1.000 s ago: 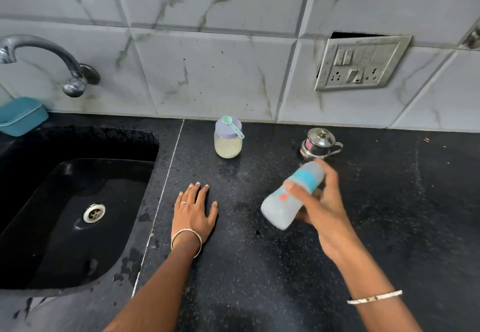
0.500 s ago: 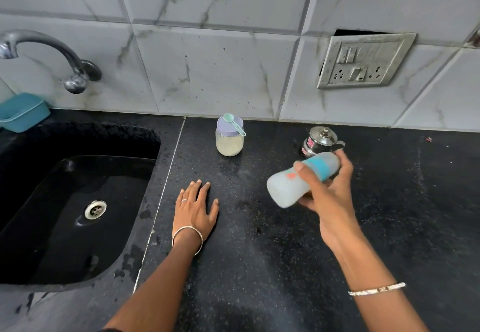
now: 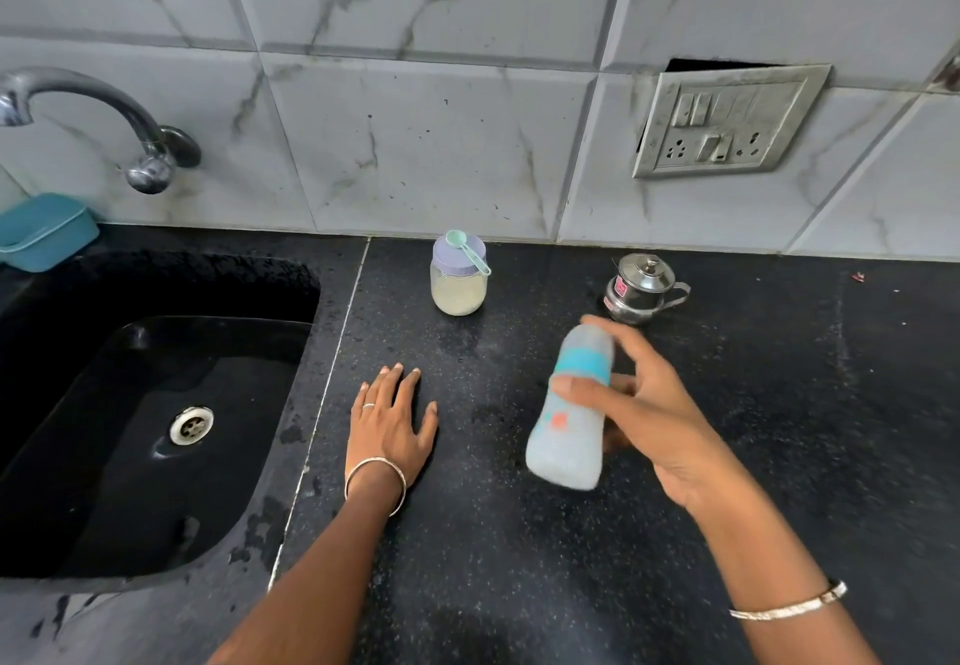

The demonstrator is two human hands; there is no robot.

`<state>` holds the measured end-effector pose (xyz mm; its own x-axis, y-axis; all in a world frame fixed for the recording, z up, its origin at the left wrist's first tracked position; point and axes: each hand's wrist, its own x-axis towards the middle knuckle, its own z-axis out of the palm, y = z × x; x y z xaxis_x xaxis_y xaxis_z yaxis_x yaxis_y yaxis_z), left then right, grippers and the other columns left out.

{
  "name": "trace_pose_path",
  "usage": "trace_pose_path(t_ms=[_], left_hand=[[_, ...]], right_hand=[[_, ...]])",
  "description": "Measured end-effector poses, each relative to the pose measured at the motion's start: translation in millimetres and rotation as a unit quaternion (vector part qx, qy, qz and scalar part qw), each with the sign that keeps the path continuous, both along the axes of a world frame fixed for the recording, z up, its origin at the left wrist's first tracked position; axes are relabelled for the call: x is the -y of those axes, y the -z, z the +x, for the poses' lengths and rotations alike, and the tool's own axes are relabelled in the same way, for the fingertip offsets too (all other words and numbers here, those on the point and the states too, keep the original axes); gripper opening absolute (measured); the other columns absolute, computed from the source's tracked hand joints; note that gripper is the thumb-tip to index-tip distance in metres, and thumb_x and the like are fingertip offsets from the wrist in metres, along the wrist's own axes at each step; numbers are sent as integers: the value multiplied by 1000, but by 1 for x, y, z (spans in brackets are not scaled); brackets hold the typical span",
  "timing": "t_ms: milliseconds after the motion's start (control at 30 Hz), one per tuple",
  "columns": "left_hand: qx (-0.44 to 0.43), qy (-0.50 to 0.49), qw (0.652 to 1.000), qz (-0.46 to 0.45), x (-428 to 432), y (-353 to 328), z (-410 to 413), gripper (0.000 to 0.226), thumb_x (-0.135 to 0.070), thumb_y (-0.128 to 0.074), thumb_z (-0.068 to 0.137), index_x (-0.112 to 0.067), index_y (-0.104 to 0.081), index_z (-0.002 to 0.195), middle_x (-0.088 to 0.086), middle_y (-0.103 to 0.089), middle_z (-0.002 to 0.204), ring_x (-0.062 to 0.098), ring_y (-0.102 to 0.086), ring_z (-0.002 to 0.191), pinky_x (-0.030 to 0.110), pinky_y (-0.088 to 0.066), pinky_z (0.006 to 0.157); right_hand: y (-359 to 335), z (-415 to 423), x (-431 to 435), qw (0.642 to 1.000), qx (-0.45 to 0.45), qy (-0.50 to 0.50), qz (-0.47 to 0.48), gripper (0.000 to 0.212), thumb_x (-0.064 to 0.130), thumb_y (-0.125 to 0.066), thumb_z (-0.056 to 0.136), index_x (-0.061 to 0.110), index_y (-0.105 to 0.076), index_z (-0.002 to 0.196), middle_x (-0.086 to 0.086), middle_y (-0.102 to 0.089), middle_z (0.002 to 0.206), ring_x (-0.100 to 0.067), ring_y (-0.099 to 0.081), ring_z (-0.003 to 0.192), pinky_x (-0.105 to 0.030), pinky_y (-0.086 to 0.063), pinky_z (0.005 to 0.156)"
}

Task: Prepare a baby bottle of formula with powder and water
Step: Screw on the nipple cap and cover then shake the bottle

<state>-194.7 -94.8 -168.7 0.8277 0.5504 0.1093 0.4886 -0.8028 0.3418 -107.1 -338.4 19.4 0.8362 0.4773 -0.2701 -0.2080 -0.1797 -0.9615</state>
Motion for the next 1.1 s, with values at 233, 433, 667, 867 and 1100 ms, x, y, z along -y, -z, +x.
trace_pose_path(t_ms=[233, 433, 667, 867, 1100], left_hand=[[7, -2, 1000, -1, -1, 3, 1, 65, -57, -31, 95, -21, -48, 146, 6, -44, 155, 25, -33, 149, 43, -20, 124], [12, -3, 1000, 2, -1, 3, 1, 68, -58, -26, 93, -21, -49, 145, 6, -45, 155, 25, -34, 148, 44, -21, 124], [12, -4, 1000, 2, -1, 4, 1, 67, -58, -27, 93, -21, -49, 145, 6, -45, 154, 26, -34, 148, 45, -22, 124], [8, -3, 1000, 3, -2, 4, 0, 68, -58, -27, 93, -21, -49, 145, 6, -45, 155, 25, -33, 148, 44, -21, 124], [8, -3, 1000, 1, -2, 5, 1, 64, -56, -31, 94, -21, -49, 145, 6, -45, 155, 25, -34, 148, 44, -21, 124]], right_hand=[[3, 0, -4, 998, -9, -53, -11, 75, 29, -93, 70, 52, -54, 130, -12, -70, 115, -23, -74, 97, -33, -60, 64], [6, 5, -7, 991, 6, 106, 83, 76, 24, -81, 86, 51, -38, 143, -2, -58, 126, -17, -69, 103, -32, -63, 70], [5, 6, -4, 994, 2, 91, 52, 84, 30, -87, 77, 52, -39, 142, -6, -62, 127, -22, -71, 105, -38, -63, 73], [0, 2, -1, 997, 6, -76, -25, 80, 33, -90, 69, 55, -50, 135, -8, -63, 123, -22, -71, 102, -32, -61, 65], [5, 4, -6, 1000, -9, -14, 6, 85, 38, -85, 74, 51, -38, 143, -6, -62, 125, -21, -72, 104, -43, -64, 79]])
